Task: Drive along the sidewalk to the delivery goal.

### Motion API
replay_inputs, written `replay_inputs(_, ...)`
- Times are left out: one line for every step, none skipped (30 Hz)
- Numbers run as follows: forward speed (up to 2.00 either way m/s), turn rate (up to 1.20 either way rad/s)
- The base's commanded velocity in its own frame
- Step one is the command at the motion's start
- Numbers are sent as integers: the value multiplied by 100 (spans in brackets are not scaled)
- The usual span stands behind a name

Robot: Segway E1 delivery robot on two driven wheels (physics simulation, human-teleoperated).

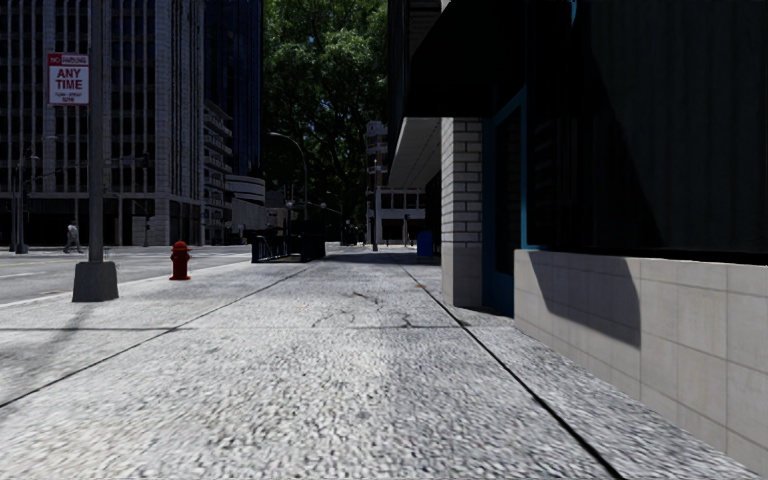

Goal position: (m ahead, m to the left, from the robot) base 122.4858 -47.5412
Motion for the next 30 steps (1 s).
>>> replay_inputs(200, 0)
replay_inputs(200, 0)
replay_inputs(200, 0)
replay_inputs(200, 0)
replay_inputs(200, 0)
replay_inputs(200, 0)
replay_inputs(200, 0)
replay_inputs(200, 0)
replay_inputs(200, 0)
replay_inputs(200, 0)
replay_inputs(200, 0)
replay_inputs(200, 0)
replay_inputs(200, 0)
replay_inputs(200, 0)
replay_inputs(200, 0)
replay_inputs(200, 0)
replay_inputs(200, 0)
replay_inputs(200, 0)
replay_inputs(200, 0)
replay_inputs(200, 0)
replay_inputs(200, 0)
replay_inputs(200, 0)
replay_inputs(200, 0)
replay_inputs(200, 0)
replay_inputs(200, 0)
replay_inputs(200, 0)
replay_inputs(200, 0)
replay_inputs(200, 0)
replay_inputs(200, 0)
replay_inputs(200, 0)
